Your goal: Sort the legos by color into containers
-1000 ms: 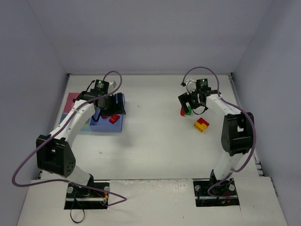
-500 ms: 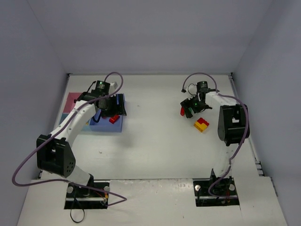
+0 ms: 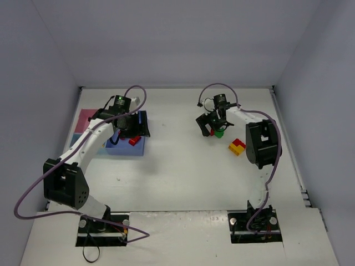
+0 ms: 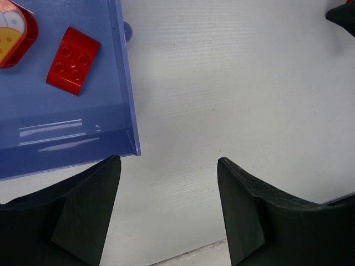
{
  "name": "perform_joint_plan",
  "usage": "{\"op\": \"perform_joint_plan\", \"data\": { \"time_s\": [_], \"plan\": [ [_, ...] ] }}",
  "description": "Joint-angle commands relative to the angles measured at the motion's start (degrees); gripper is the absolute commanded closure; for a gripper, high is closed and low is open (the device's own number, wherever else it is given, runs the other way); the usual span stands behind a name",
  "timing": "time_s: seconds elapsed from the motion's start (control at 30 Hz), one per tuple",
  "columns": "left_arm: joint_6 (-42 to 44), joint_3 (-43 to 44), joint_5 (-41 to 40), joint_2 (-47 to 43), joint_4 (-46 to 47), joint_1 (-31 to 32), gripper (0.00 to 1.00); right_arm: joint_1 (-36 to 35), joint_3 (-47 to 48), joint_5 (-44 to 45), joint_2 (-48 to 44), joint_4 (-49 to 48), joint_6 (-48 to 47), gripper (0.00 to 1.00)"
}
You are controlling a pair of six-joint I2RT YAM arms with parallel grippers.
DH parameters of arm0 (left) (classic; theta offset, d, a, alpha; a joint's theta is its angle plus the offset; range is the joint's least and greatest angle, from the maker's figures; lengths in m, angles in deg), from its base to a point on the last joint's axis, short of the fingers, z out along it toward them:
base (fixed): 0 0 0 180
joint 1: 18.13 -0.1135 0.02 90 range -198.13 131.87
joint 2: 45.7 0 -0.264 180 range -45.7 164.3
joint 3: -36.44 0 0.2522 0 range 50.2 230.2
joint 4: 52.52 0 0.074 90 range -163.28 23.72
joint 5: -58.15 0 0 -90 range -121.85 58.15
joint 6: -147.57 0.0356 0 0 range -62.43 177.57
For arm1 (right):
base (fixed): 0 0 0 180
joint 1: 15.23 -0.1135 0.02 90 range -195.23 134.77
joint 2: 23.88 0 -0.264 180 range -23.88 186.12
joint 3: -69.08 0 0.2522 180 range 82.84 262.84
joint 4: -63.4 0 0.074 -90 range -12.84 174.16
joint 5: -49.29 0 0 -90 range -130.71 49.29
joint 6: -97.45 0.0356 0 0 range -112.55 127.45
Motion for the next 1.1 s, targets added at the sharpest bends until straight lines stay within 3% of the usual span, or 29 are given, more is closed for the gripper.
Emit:
{"op": "perform_joint_plan", "data": {
  "time_s": [0.0, 0.23, 0.47, 0.77, 1.07],
  "plan": [
    [1.0, 0.6, 0.3, -1.8, 1.3, 0.4, 0.36, -0.4, 0.0, -0.5, -0.4, -2.0, 4.0, 0.07],
    [1.0, -0.1, 0.6, -2.0, 1.5, 0.4, 0.36, 0.5, -5.8, 3.1, -6.4, -7.3, 9.5, 0.06],
    [0.9, 0.1, 1.2, -1.4, 1.6, 0.6, 0.36, 0.8, -6.5, 4.4, -10.8, -7.9, 9.1, 0.04],
    [0.9, 0.2, 0.8, -2.0, 1.1, 1.4, 0.36, 4.1, -11.2, 0.7, -16.2, -6.4, 1.5, 0.04],
    [1.0, -0.1, 0.1, -2.9, 0.7, 1.9, 0.36, 6.7, -11.0, -3.0, -14.4, -4.4, -2.3, 0.1]
  ]
}}
